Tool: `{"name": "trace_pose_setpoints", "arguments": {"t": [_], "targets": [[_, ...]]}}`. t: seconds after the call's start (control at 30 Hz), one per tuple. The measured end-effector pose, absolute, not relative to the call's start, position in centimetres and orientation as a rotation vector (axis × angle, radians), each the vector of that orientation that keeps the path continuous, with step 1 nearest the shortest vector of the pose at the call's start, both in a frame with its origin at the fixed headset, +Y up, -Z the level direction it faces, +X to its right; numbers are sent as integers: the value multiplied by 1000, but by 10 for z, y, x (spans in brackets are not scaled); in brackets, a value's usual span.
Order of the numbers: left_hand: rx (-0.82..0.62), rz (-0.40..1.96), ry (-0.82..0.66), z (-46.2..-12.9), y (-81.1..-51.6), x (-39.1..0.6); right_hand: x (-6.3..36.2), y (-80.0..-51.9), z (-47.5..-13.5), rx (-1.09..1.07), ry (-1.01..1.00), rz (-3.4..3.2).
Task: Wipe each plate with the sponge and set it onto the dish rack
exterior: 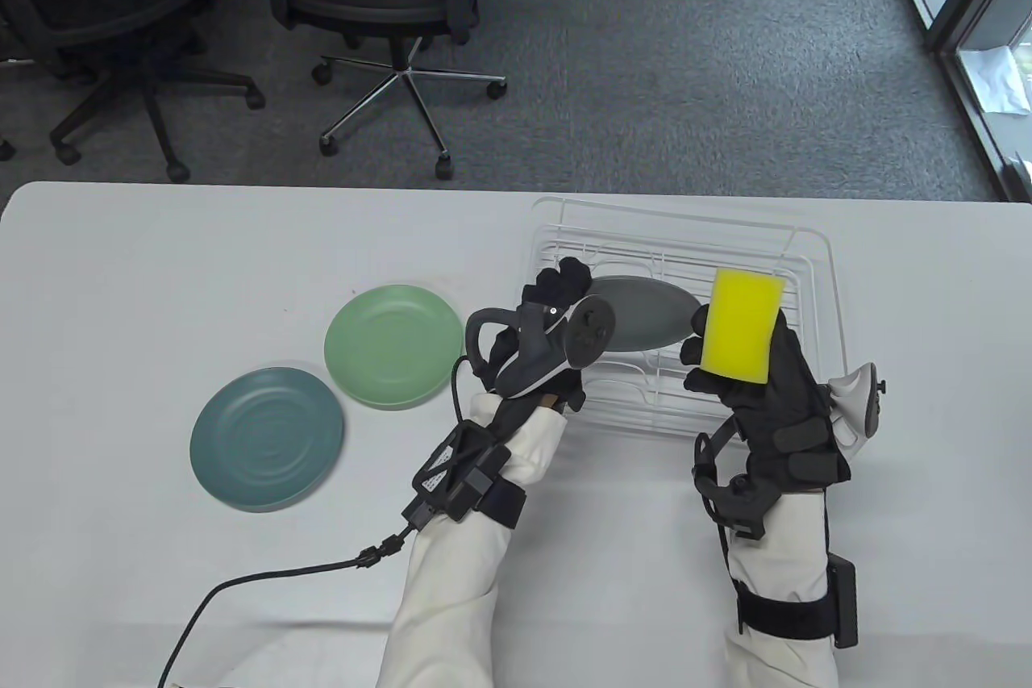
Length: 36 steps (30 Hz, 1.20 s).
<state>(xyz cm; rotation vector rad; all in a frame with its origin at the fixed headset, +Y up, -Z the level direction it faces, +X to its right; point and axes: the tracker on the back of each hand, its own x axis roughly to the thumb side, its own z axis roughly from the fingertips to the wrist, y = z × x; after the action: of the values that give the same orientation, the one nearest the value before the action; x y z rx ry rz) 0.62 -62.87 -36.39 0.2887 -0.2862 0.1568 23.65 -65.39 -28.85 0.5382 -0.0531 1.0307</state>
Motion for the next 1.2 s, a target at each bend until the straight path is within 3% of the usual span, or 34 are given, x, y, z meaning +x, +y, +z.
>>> {"name": "trace_pose_setpoints", "arguments": {"t": [0.43,0.67,0.8,0.97,1.2], "targets": [[159,129,-270,-375,-654,19,229,-654,-290,556,-15,1039],[53,335,-194,-384,-663,4,226,-655,-291,555,-6,1040],[63,468,-149,-382,-657,-19,226,-655,-291,547,-13,1045],[99,407,-51,-378,-650,-64,224,-656,-290,550,-8,1048],[4,517,176,-374,-680,-133,220,-657,-292,553,9,1060]]}}
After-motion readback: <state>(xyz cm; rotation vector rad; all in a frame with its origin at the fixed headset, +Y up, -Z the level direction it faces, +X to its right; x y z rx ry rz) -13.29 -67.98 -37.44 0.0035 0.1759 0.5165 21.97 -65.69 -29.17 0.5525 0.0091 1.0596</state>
